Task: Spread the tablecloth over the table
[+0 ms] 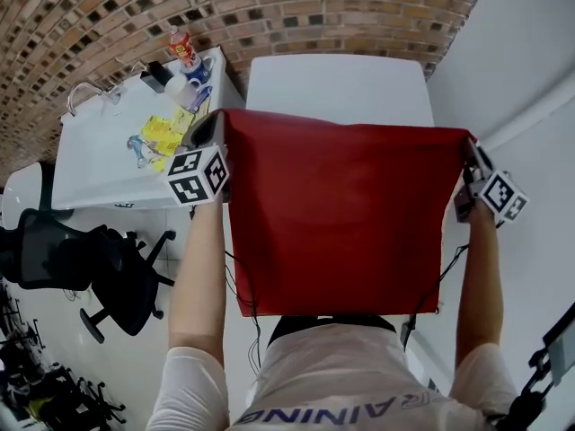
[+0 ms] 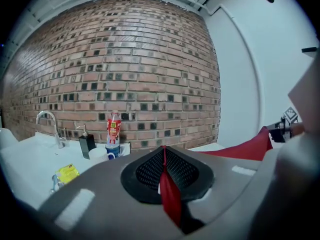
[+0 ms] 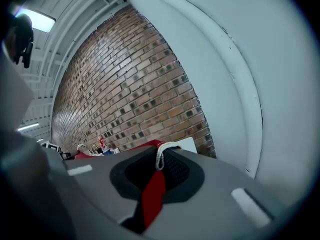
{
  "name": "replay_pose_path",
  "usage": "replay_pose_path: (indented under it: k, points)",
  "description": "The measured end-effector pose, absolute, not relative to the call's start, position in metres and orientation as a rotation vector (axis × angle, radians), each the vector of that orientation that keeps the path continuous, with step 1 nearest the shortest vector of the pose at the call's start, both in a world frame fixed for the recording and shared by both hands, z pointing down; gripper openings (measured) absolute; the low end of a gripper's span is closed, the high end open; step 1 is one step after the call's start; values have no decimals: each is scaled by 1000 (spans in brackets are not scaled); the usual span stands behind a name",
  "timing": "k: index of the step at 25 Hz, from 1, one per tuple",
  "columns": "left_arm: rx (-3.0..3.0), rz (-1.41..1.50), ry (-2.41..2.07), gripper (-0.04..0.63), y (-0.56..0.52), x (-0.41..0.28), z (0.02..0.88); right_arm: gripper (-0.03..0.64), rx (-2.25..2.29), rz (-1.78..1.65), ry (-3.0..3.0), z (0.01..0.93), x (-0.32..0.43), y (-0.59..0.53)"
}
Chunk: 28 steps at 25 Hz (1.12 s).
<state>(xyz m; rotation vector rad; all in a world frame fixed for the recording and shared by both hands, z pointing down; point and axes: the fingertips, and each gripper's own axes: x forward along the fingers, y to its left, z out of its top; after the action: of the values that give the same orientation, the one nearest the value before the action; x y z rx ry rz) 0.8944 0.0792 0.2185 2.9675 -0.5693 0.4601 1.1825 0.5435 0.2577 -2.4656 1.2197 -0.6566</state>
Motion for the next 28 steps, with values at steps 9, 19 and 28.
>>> replay_pose_path:
  k: [9,19,28]
  points:
    - [2956,470,-547,14,60,946,235,22,-2503,-732,1160,284,1216,532]
    - [2889,605,-603,15,41,959,319,23,-2628,-868,1236,350,1245,497]
    - [2758,664,-613,160,29,954,365,288,-2553,-955,1225,395,1256,482]
